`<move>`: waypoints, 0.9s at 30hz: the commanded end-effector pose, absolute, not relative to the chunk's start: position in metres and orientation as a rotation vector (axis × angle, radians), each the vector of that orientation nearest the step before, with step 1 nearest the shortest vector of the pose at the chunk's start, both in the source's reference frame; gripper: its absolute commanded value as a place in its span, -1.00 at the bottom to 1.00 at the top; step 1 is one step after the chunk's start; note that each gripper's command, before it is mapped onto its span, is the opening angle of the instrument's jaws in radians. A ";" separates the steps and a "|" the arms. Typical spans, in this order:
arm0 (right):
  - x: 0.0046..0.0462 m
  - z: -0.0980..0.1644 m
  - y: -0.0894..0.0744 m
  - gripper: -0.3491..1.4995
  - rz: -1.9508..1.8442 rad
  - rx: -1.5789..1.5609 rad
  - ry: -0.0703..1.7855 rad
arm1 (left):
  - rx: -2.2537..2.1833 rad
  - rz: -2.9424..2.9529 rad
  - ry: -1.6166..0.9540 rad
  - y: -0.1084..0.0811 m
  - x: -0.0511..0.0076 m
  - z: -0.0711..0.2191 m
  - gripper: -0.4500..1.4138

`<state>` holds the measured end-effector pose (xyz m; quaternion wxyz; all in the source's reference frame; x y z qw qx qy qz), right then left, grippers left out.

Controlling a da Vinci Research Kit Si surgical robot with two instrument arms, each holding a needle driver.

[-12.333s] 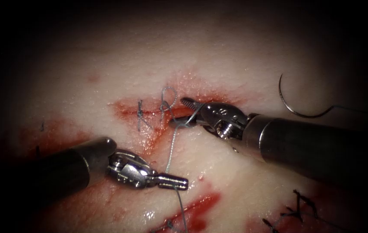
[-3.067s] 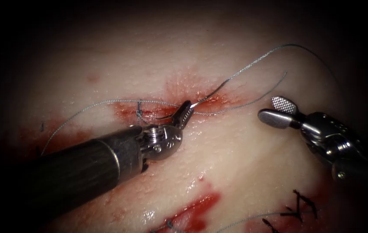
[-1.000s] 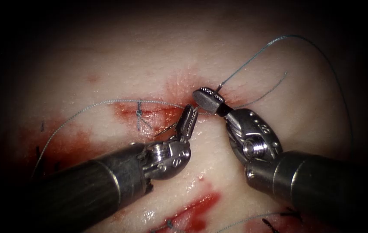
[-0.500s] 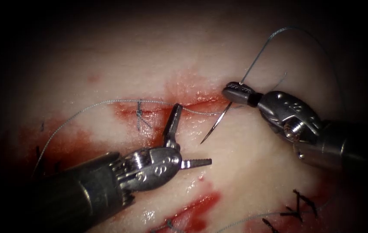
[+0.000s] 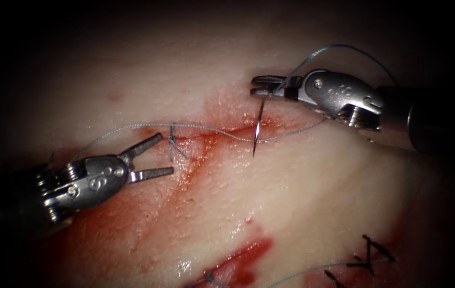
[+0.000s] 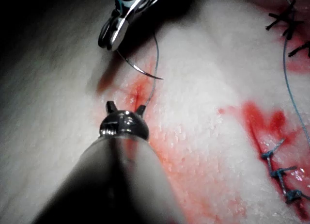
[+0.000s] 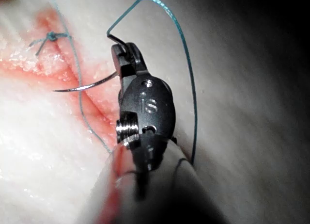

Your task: Wound Closure

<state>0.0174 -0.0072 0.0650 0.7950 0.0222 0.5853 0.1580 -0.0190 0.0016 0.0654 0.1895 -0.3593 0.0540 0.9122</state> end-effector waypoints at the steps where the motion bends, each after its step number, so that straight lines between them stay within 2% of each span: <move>1: 0.0185 0.066 -0.006 -1.00 0.335 0.045 1.258 | -0.975 2.569 0.178 0.003 -0.0192 0.067 -0.12; 2: 0.0186 0.066 -0.006 -1.00 0.328 0.029 1.267 | -0.939 2.584 0.206 0.004 -0.0189 0.068 0.03; 9: 0.0186 0.066 -0.006 -1.00 0.332 0.017 1.272 | -0.893 2.694 0.321 0.007 -0.0206 0.074 -0.01; 15: 0.0163 0.063 -0.005 -1.00 0.352 0.023 1.242 | -0.837 2.862 0.142 0.007 -0.0239 0.078 0.26; 18: 0.0140 0.062 -0.004 -1.00 0.367 0.037 1.222 | -0.850 2.895 0.065 0.007 -0.0253 0.079 0.26; 23: 0.0095 0.059 -0.003 -1.00 0.387 0.038 1.203 | -0.797 2.987 -0.077 0.006 -0.0281 0.082 0.15; 26: 0.0089 0.059 -0.003 -1.00 0.394 0.030 1.198 | -0.753 3.014 -0.114 0.006 -0.0292 0.082 0.08; 27: 0.0091 0.059 -0.003 -1.00 0.392 0.024 1.199 | -0.745 3.017 -0.106 0.006 -0.0299 0.083 -0.06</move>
